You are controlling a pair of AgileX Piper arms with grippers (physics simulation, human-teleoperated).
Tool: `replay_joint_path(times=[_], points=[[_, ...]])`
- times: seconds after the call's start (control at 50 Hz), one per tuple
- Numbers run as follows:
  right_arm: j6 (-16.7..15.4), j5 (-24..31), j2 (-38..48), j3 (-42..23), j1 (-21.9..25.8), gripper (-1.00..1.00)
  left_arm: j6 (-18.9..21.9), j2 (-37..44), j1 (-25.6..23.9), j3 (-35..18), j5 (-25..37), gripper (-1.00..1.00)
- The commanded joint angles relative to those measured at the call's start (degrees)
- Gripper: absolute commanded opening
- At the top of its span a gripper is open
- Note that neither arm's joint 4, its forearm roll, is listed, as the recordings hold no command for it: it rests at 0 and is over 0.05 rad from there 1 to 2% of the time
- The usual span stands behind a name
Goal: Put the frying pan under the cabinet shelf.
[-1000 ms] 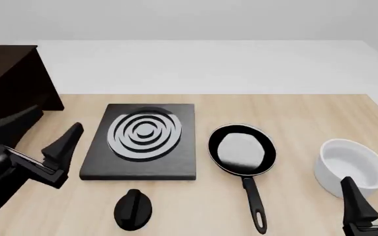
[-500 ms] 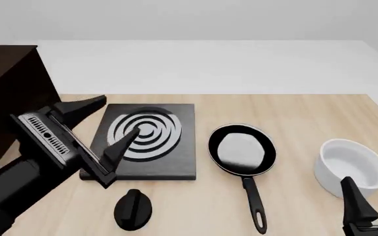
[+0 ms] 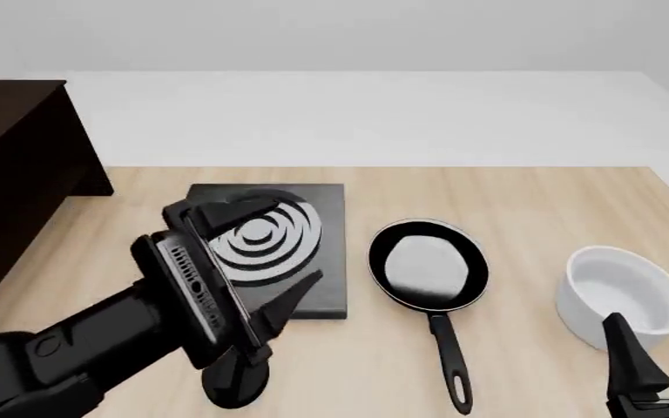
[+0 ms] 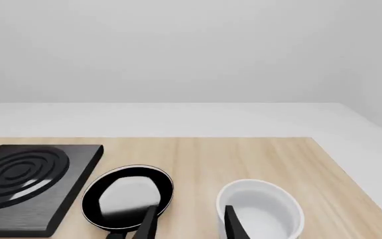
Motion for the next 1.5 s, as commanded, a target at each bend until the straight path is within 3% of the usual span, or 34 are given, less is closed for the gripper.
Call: replay_joint_path(times=[0.02, 0.1, 0.14, 0.54, 1.18, 1.5], points=[[-0.01, 0.0, 0.01, 0.0, 0.0, 1.0, 5.92, 4.5, -4.39, 0.39, -2.69, 1.0], [0.01, 0.0, 0.0, 0.0, 0.0, 1.0, 9.19, 6.02, -5.82, 0.98, -3.92, 1.0], [0.0, 0.0, 0.0, 0.0, -0.01, 1.0, 8.5, 6.16, -5.7, 0.1, -3.28, 1.0], [0.01, 0.0, 0.0, 0.0, -0.01, 1.0, 17.43, 11.77, -10.54, 3.4, -6.8, 1.0], [-0.01, 0.0, -0.01, 0.0, 0.01, 1.0, 27.02, 26.93, -13.83, 4.65, -16.57, 1.0], [-0.01, 0.0, 0.0, 0.0, 0.0, 1.0, 29.8, 32.85, -14.6, 3.15, -18.85, 1.0]])
